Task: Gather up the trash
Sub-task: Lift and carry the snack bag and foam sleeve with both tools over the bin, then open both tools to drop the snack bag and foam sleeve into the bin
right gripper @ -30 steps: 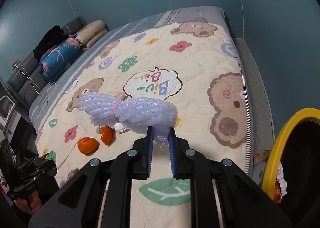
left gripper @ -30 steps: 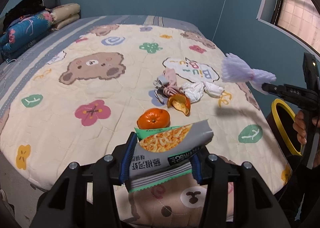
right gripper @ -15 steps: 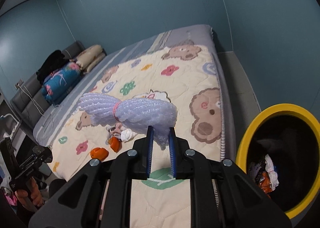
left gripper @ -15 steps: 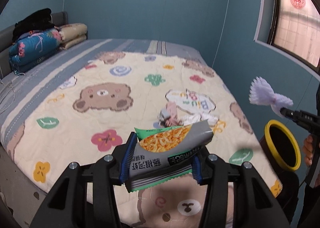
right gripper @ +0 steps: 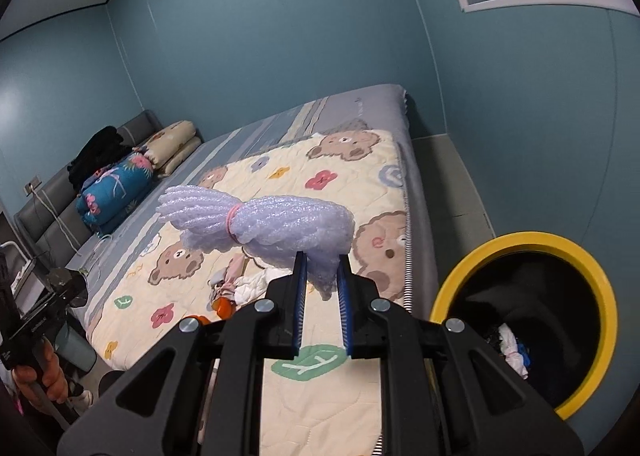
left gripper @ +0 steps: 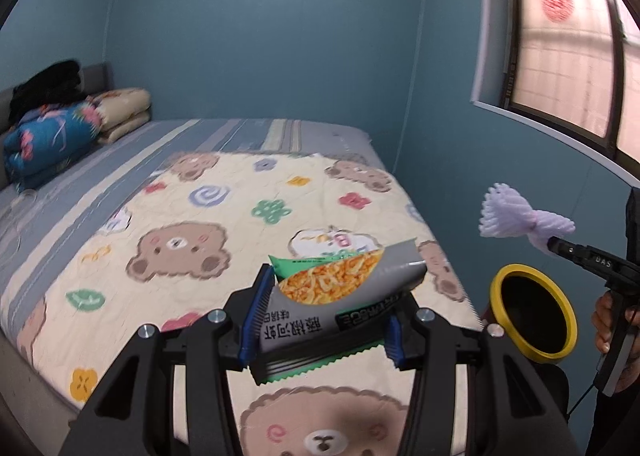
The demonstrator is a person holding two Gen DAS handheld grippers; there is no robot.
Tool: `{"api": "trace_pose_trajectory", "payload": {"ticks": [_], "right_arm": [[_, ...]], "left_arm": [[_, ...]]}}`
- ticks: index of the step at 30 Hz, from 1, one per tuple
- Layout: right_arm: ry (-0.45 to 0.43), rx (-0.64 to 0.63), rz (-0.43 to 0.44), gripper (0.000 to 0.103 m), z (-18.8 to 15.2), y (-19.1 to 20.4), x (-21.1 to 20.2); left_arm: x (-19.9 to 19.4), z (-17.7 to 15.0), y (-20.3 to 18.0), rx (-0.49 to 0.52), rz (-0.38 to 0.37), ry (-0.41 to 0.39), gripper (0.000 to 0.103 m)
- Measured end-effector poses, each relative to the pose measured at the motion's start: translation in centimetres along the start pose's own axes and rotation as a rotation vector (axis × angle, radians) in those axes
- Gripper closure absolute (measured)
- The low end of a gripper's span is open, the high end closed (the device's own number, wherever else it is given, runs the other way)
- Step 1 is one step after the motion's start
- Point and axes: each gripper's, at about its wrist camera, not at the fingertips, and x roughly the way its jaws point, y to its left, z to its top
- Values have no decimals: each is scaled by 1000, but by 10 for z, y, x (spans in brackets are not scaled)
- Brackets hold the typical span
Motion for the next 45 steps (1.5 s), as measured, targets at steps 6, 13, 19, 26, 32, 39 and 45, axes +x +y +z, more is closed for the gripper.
{"api": "trace_pose_trajectory", "payload": {"ticks": [6,13,19,26,32,39,45], "right_arm": [[-41,26,-25,89,5,-20,-24],[-89,50,-72,89,12,-44,-49],[-124,72,-116,89,14,-65,-65],[-144,104,-171,89,13,-91,-70],[-155,137,-231,89,7,-111,-72],[-163,189,-302,89,-2,-136,-67],[-151,250,-360,89,-12,-162,-63]], "left_arm": [[1,18,-45,74,-74,-26,58],[8,30,-94,151,-151,-48,58],[17,34,-128,199,-208,-55,58],[34,38,-162,244,-262,-49,58],[51,40,-193,294,-299,-29,58],[79,38,-227,322,-343,9,58],[106,28,-253,341,-380,50,57]]}}
